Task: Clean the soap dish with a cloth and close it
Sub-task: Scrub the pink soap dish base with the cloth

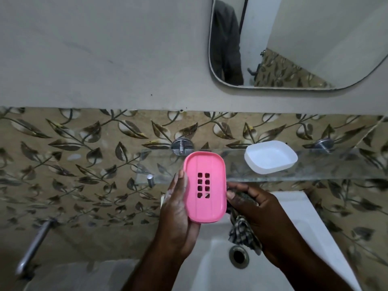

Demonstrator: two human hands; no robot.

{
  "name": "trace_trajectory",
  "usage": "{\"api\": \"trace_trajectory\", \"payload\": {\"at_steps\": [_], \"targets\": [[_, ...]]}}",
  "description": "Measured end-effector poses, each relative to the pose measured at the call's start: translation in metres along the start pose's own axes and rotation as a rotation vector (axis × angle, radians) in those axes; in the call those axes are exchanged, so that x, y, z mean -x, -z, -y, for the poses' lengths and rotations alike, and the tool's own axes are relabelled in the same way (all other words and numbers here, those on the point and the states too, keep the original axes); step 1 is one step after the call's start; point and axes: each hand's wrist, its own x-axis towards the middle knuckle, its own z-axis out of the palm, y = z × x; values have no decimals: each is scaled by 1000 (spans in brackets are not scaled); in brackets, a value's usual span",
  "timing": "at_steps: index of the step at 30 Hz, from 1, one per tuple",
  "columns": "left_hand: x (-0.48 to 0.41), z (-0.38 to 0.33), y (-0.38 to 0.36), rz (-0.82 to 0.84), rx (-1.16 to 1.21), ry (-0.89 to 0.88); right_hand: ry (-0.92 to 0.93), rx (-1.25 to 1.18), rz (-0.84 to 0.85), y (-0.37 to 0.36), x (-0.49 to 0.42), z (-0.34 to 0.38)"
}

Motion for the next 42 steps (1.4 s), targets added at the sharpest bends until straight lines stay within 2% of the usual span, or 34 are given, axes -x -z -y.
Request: {"api": "trace_trajectory", "payload": {"at_steps": [6,11,16,18,20,22,24,27,29,33,36,39,42], "targets": [[-6,2,2,12,75,-22,27,47,-114,18,-7,12],[-5,10,0,-44,55,-20,111,173,-78,8,-8,13],[-5,3,4,-19,-42,-114,203,199,-270,19,-9,25],[-6,4,6,-9,-126,-156,304,280,-296,26,-7,35],[-6,5,7,5,-185,-169,347,370,-201,25,-2,48],[-5,7,8,24,-232,-163,256,341,-31,15,4,56],[-3,7,7,72,-278,-153,190,300,53,3,5,58],[-2,4,5,150,-342,-169,411,583,-24,-12,-3,50],[-1,1,5,151,-310,-165,520,793,2,-21,-5,43],[-2,-6,9,118,-84,-97,576,992,282,-24,5,39],[-1,-5,11,108,-55,-88,574,1120,476,-17,11,37],[2,-2,6,110,-58,-108,624,1302,407,-11,17,39],[3,0,1,144,-89,-169,615,1294,251,-9,19,43]]}}
